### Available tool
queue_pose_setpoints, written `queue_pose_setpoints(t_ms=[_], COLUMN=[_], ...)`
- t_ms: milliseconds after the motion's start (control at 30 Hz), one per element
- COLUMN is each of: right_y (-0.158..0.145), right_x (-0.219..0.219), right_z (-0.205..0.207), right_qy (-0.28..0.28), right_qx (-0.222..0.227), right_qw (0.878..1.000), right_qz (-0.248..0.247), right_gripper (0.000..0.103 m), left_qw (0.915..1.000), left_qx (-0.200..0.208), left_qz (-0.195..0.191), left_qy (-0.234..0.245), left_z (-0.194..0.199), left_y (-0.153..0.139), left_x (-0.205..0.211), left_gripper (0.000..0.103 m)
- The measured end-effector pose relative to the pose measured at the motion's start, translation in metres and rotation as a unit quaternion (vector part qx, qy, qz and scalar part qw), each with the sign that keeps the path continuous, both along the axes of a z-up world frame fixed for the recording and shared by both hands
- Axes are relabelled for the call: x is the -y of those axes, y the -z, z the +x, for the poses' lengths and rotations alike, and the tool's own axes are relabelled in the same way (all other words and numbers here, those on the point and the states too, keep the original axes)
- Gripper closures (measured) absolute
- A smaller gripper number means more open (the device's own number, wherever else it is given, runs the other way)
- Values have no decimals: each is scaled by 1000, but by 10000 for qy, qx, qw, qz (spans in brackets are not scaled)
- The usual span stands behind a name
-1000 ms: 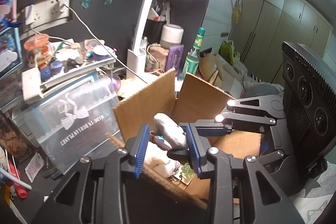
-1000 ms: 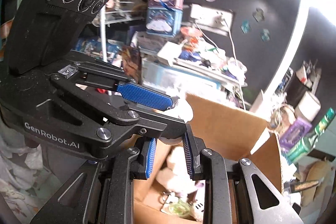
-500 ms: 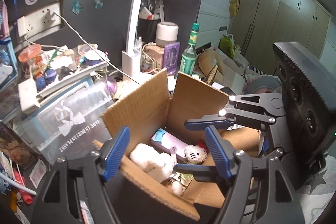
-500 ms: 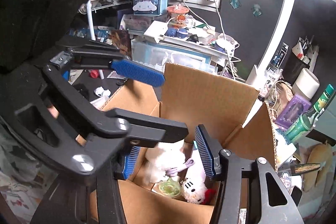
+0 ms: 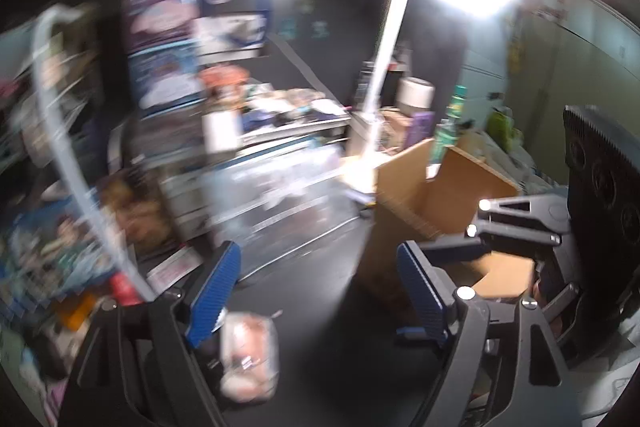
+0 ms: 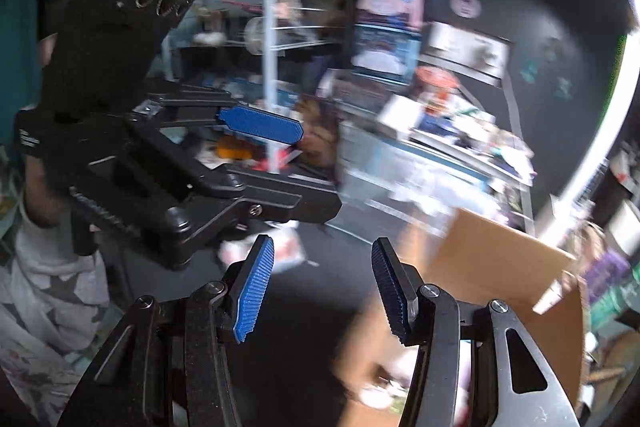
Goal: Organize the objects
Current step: 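Move the right gripper back to the wrapped white tissue pack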
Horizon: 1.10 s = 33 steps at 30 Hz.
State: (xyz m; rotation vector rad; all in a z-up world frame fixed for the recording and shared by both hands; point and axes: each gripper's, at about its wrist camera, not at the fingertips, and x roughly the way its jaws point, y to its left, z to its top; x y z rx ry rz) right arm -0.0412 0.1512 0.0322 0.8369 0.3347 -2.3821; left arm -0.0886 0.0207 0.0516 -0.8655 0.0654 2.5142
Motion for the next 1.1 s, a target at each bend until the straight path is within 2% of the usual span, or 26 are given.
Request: queue_pose_setpoints(t_ms=[100,233,400,467,600,633,700,867,967,1100], right_y=[18,58,117,135,159,162,166,169,169,166], right_x=[29,65,88,93,95,96,97,97,90,78], right_z=[-4,-18,-48,-62,-80,-84,-88,-86,-81,-76], right_qy=[-296,-454,-162,18,334,398,422,167,-200,-287], right_qx=[243,727,1357,1481,1701,1710,1697,1656,1774,1850], right_qw=[9993,9963,9906,9888,9847,9843,9842,9845,9810,9763], right_qz=[-57,-55,88,171,172,189,279,556,753,1089], right_gripper=[56,56,56,56,55,54,41,40,40,40], left_qw=[9994,9976,9948,9938,9922,9920,9916,9917,9921,9925], left_qx=[102,279,493,536,597,615,642,669,660,653], left_qz=[65,140,300,379,470,490,501,498,503,528], left_qy=[-315,-624,-838,-899,-984,-991,-1006,-979,-937,-893], left_z=[10,21,31,34,39,39,39,37,36,34], left_y=[15,39,64,70,78,80,83,85,86,87], left_x=[31,64,87,92,99,101,102,103,102,101], left_gripper=[24,24,24,24,24,24,24,24,24,24])
